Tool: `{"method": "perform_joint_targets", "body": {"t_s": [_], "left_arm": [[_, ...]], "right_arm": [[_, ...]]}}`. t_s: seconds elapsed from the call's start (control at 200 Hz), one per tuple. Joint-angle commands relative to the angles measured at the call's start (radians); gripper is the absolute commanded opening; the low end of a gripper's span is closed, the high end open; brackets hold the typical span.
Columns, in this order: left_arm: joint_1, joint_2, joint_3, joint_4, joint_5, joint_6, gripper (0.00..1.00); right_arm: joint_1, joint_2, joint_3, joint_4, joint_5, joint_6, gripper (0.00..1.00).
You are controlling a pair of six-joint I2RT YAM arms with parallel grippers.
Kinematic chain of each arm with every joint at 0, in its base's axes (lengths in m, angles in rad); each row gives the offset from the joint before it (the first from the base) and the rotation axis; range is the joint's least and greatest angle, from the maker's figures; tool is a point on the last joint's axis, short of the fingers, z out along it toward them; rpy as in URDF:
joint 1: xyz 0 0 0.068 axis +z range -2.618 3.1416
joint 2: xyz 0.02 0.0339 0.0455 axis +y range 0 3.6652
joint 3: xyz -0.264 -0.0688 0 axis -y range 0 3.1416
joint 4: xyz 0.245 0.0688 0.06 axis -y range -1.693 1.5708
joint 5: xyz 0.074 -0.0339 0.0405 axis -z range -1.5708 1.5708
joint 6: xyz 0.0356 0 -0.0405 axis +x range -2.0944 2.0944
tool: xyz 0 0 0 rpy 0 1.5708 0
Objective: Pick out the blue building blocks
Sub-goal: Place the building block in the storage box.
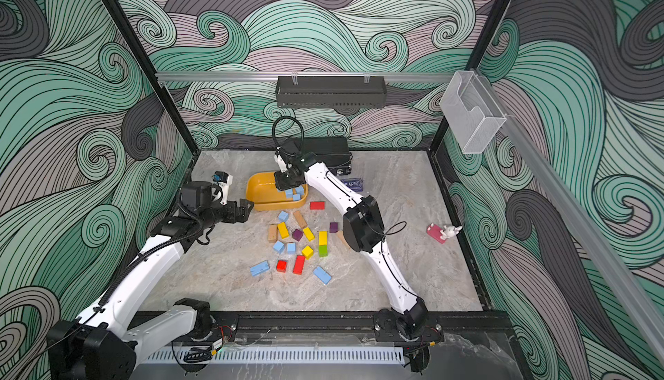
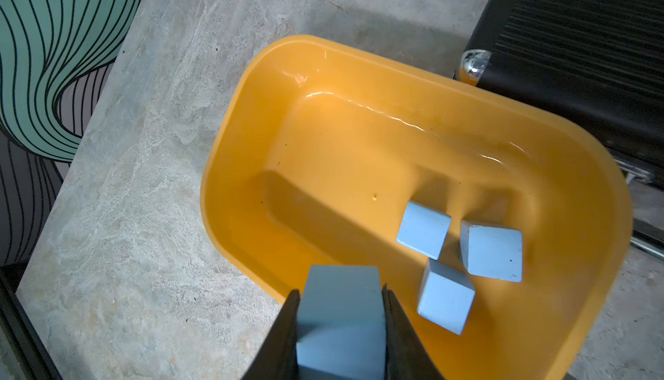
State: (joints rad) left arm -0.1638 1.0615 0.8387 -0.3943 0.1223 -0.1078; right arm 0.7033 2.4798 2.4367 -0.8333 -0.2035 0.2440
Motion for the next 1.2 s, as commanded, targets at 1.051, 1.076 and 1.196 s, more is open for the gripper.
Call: {"method": "perform_joint_targets", "body": {"t_s": [1.051,1.076,1.196], "left_arm": [[0.009,0.007,-0.042,-0.006,0.007,0.008,0.99],[0.009,0.006,-0.043,-0.008,0.007,0.009,0.99],[0.009,0.006,-0.042,-0.009,0.008,0.007,0.98]], "right_arm": [[-0.001,0.197,0.098,0.000,0.095,0.039,0.11],[-0.001,0.197,0.094,0.000,0.101,0.038,0.13],[-0.002,0.186,0.078,0.000,0.132,0.028,0.22]]}}
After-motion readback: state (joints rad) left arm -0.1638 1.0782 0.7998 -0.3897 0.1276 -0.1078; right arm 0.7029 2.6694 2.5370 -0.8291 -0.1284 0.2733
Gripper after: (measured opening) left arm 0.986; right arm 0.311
